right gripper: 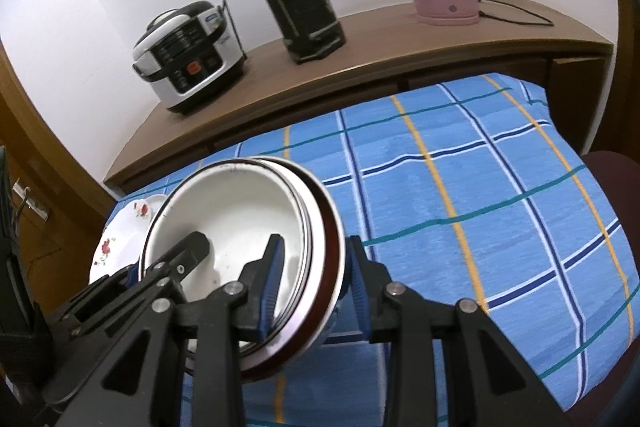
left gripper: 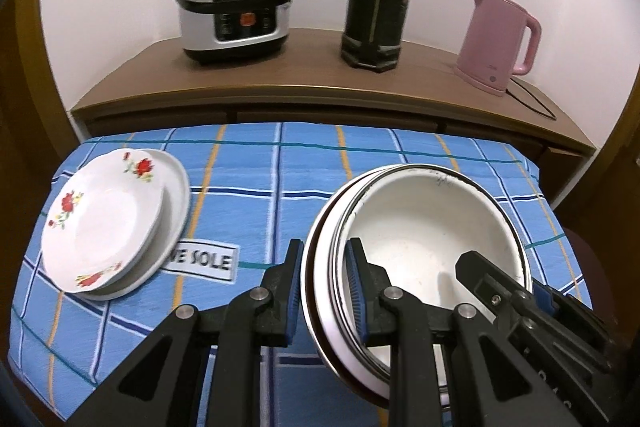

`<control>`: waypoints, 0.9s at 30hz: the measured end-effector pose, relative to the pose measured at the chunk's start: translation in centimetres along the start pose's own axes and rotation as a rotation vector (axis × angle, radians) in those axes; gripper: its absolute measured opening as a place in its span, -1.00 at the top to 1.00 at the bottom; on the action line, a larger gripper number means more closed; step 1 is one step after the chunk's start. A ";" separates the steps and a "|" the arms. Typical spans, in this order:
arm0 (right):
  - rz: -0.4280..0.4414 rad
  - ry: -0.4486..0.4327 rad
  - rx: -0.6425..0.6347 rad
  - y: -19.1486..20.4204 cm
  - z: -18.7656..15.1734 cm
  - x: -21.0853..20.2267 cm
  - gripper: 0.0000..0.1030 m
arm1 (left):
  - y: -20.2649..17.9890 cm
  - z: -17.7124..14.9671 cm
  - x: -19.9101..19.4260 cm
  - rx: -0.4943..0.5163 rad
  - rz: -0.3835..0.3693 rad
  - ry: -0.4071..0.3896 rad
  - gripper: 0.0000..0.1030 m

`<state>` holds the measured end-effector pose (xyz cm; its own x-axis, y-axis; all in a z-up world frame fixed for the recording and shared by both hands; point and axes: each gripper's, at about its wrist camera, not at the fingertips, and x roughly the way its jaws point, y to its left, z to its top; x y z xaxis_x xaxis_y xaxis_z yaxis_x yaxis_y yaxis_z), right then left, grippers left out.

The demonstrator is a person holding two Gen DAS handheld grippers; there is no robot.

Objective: Organize plates and bowls
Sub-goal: 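Lift the nested bowls with both grippers and carry them toward the red-rose plates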

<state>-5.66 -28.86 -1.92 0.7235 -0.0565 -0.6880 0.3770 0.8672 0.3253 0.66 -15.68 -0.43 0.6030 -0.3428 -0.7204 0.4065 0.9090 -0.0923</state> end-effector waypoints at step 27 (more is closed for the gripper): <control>0.102 0.027 -0.123 10.8 -2.0 1.9 0.39 | 11.2 -0.8 -3.5 -0.127 0.101 -0.046 0.53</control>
<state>-1.40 -18.58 -1.03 0.7380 0.0470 -0.6731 0.2275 0.9218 0.3138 2.55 -4.09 0.48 0.6685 -0.2559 -0.6983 0.2539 0.9611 -0.1091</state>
